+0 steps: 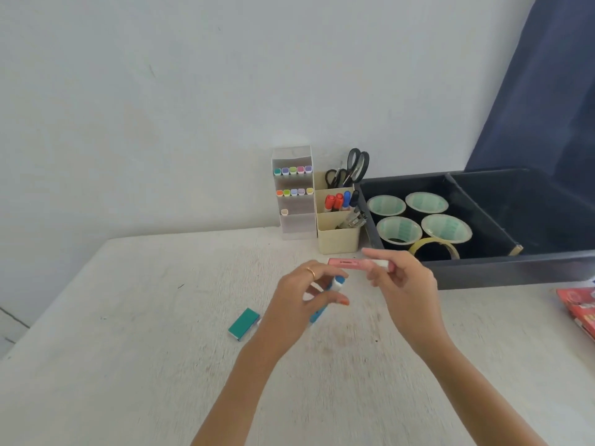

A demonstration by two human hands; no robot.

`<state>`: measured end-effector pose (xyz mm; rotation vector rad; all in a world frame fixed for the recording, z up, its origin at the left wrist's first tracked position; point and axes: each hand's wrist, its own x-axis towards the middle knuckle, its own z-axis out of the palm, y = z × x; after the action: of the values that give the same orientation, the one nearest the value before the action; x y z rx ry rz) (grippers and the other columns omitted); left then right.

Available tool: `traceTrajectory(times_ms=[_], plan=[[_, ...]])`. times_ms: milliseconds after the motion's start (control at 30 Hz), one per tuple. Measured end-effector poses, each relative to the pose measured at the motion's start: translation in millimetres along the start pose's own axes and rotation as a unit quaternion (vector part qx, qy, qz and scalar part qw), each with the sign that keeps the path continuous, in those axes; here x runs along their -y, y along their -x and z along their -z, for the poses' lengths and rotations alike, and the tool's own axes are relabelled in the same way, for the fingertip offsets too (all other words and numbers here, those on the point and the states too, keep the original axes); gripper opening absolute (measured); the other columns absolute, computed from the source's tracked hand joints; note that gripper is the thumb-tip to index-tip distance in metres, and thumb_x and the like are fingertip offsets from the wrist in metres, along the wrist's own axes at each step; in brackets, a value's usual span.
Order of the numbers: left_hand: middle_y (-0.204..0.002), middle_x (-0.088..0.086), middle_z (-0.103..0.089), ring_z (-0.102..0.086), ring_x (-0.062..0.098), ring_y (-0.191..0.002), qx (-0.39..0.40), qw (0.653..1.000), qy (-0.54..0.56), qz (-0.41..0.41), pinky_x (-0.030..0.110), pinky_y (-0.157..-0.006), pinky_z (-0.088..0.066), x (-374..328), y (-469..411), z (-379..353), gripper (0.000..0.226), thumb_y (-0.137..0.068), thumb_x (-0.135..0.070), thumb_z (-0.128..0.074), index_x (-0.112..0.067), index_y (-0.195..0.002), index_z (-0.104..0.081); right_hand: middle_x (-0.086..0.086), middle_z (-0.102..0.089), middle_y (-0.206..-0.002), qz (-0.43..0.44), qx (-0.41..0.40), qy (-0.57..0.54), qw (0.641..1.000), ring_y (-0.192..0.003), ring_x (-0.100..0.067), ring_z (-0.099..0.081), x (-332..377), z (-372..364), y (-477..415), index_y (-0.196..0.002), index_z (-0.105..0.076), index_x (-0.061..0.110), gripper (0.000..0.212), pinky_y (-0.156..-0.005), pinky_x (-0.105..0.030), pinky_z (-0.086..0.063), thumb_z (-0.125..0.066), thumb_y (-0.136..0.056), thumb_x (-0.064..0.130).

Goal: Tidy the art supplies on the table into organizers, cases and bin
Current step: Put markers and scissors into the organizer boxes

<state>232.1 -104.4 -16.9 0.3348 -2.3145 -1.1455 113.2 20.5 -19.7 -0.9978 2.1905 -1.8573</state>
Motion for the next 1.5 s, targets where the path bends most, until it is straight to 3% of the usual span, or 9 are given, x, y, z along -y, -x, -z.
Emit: traceTrajectory(times_ms=[200, 433, 667, 867, 1067, 1167, 1267, 1333, 1500], plan=[[-0.088, -0.009, -0.066, -0.065, 0.002, -0.081, -0.159, 0.986, 0.040, 0.011, 0.010, -0.072, -0.050, 3.9, -24.1, 24.3, 0.021, -0.070, -0.016, -0.078, -0.015, -0.087, -0.065, 0.008, -0.063, -0.095, -0.005, -0.040, -0.004, 0.999, -0.085, -0.007, -0.060, 11.3, -21.0, -31.8, -0.110, -0.064, 0.024, 0.028, -0.076, -0.017, -0.050, -0.067, -0.084, 0.017], [-0.091, -0.013, -0.067, -0.065, 0.001, -0.086, -0.263, 0.964, 0.018, -0.024, 0.007, -0.076, -0.048, 25.5, -53.8, 45.9, 0.024, -0.071, -0.021, -0.076, -0.018, -0.093, -0.067, 0.012, -0.068, -0.088, 0.028, -0.094, -0.022, 0.995, -0.081, -0.005, -0.065, 14.3, -50.9, -58.0, -0.092, -0.067, 0.023, 0.020, -0.074, -0.015, -0.054, -0.075, -0.077, 0.013], [-0.093, -0.008, -0.066, -0.064, 0.005, -0.090, -0.261, 0.963, -0.030, -0.064, 0.012, -0.082, -0.050, 60.9, -87.1, 45.9, 0.023, -0.074, -0.006, -0.076, -0.007, -0.095, -0.068, 0.013, -0.064, -0.086, 0.164, -0.101, 0.083, 0.978, -0.073, 0.000, -0.060, -1.7, -87.2, -88.0, -0.092, -0.072, 0.012, 0.022, -0.073, -0.004, -0.046, -0.075, -0.075, -0.001], [-0.100, -0.006, -0.063, -0.059, 0.005, -0.093, -0.211, 0.970, -0.108, -0.062, 0.005, -0.086, -0.043, 93.6, -108.2, 41.6, 0.015, -0.081, -0.002, -0.070, -0.007, -0.095, -0.066, 0.007, -0.065, -0.086, 0.175, -0.059, 0.114, 0.976, -0.071, -0.003, -0.057, -22.7, -111.1, -113.8, -0.093, -0.073, 0.007, 0.024, -0.073, -0.004, -0.045, -0.073, -0.073, -0.007], [-0.117, -0.013, -0.055, -0.028, -0.009, -0.119, -0.163, 0.978, -0.124, -0.024, -0.005, -0.097, -0.014, 124.6, -124.6, 36.7, 0.020, -0.091, -0.013, -0.059, -0.017, -0.109, -0.066, -0.007, -0.070, -0.083, 0.158, -0.003, 0.190, 0.969, -0.073, -0.017, -0.060, -35.5, -131.7, -133.0, -0.096, -0.074, 0.008, 0.023, -0.069, -0.026, -0.052, -0.073, -0.075, -0.003], [-0.115, 0.000, -0.064, -0.035, -0.004, -0.119, -0.172, 0.971, -0.160, -0.040, 0.015, -0.106, -0.020, 131.1, -135.7, 35.9, 0.020, -0.088, -0.012, -0.062, -0.011, -0.107, -0.068, -0.007, -0.071, -0.086, 0.157, 0.019, 0.219, 0.963, -0.077, -0.020, -0.062, -40.3, -140.5, -143.1, -0.098, -0.074, 0.011, 0.023, -0.071, -0.020, -0.044, -0.071, -0.078, 0.000], [-0.101, 0.006, -0.070, -0.044, 0.012, -0.106, -0.203, 0.948, -0.230, -0.086, 0.026, -0.096, -0.035, 140.9, -146.2, 32.9, 0.022, -0.080, -0.023, -0.063, -0.011, -0.096, -0.072, -0.007, -0.070, -0.090, 0.124, 0.043, 0.237, 0.963, -0.078, -0.015, -0.056, -40.9, -144.2, -151.3, -0.100, -0.073, 0.015, 0.019, -0.071, -0.018, -0.038, -0.066, -0.085, 0.006], [-0.094, 0.004, -0.072, -0.043, 0.015, -0.100, -0.217, 0.934, -0.268, -0.088, 0.020, -0.083, -0.030, 142.7, -149.5, 32.7, 0.024, -0.079, -0.030, -0.062, -0.013, -0.091, -0.073, -0.006, -0.070, -0.090, 0.105, 0.051, 0.260, 0.959, -0.078, -0.017, -0.059, -40.6, -145.8, -155.9, -0.100, -0.073, 0.018, 0.017, -0.069, -0.023, -0.045, -0.065, -0.087, 0.011], [-0.081, 0.003, -0.073, -0.042, 0.017, -0.087, -0.227, 0.902, -0.352, -0.100, 0.026, -0.068, -0.026, 152.2, -154.1, 28.8, 0.022, -0.064, -0.014, -0.084, -0.010, -0.083, -0.073, 0.001, -0.072, -0.094, 0.057, 0.073, 0.299, 0.950, -0.082, -0.022, -0.063, -42.4, -150.2, -162.6, -0.106, -0.070, 0.027, 0.021, -0.073, -0.034, -0.053, -0.062, -0.089, 0.018]])
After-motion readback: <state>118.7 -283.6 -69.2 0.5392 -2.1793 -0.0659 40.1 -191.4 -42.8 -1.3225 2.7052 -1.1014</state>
